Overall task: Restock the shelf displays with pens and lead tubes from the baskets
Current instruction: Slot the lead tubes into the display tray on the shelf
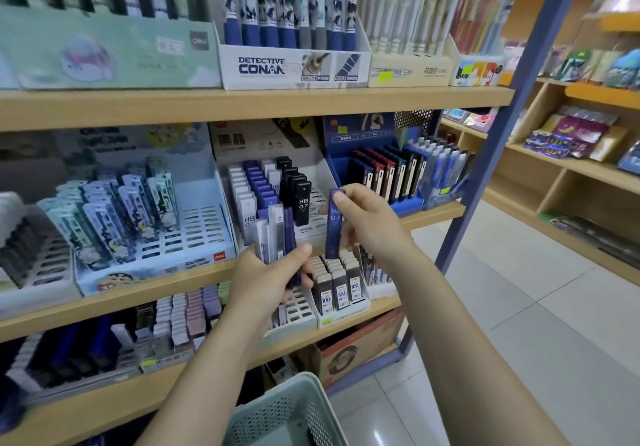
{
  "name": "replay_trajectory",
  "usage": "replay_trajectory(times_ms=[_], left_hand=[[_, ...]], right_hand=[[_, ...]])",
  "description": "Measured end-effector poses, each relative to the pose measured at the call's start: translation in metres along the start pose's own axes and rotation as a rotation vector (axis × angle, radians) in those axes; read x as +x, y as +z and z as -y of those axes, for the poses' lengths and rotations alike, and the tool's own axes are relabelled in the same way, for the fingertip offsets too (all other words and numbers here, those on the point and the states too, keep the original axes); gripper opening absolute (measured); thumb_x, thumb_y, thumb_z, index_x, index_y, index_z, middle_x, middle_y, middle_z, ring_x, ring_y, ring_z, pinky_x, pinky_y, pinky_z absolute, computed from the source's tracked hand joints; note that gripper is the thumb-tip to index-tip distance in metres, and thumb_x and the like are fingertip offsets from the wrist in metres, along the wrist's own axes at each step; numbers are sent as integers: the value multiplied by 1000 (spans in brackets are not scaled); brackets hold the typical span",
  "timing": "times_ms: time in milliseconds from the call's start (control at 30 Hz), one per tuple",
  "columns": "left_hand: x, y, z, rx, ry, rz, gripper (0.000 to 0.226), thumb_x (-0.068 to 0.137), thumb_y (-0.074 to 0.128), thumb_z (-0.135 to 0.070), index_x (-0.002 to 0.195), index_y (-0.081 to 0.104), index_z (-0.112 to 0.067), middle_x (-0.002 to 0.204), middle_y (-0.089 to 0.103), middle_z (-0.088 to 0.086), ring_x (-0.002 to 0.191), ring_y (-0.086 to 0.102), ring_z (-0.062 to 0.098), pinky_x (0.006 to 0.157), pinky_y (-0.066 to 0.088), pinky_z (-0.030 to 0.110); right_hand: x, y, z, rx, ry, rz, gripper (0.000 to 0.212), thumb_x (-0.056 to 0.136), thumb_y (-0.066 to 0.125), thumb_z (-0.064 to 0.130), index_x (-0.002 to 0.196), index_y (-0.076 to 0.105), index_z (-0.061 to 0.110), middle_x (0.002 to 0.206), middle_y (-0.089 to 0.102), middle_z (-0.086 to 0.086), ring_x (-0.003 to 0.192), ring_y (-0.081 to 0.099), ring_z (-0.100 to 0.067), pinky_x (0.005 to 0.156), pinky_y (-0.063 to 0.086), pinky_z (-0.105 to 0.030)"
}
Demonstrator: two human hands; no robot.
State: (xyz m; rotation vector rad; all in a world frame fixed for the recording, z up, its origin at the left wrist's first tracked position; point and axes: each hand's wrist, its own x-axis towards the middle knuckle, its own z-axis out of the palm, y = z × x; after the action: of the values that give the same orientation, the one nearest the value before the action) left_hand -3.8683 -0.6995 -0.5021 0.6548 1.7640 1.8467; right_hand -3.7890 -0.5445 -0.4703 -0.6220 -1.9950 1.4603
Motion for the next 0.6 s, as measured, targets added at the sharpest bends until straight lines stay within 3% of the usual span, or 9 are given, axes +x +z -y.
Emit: replay_trajectory(times_ms=[67,200,300,467,600], left_hand=[[0,-1,0,55,11,-14,16,92,71,-22,79,67,-16,72,74,8,63,68,17,58,45,30],[-2,-1,2,102,20,-19,9,93,70,-20,86,67,-16,75,75,1,59,66,14,52,45,23],[-4,-1,4,116,3,-10,8,93,70,-21,88,67,-16,75,75,2,60,66,15,56,46,28],[-11,4,7,106,-12,-7,11,93,70,-18,85,68,-11,71,74,3,56,65,14,47,47,17],[-14,9,8,100,-27,-18,10,92,70,-21,89,67,-12,71,72,4,58,65,16,51,48,23]], right_hand=[[2,6,-9,-144,-13,42,24,106,46,31,98,56,11,92,67,-25,47,50,-18,48,42,-25],[-2,12,-10,-231,-44,48,22,107,44,30,98,53,12,70,53,-4,53,50,-13,49,45,-24],[-3,10,-13,-235,-97,23,21,107,44,30,96,50,13,69,50,-2,57,48,-15,53,44,-26],[-4,9,-21,-195,-118,35,19,107,44,28,90,49,20,72,50,-3,59,48,-15,51,44,-19],[-4,7,-21,-177,-142,67,19,107,44,31,90,50,26,70,51,2,56,50,-14,53,46,-27]])
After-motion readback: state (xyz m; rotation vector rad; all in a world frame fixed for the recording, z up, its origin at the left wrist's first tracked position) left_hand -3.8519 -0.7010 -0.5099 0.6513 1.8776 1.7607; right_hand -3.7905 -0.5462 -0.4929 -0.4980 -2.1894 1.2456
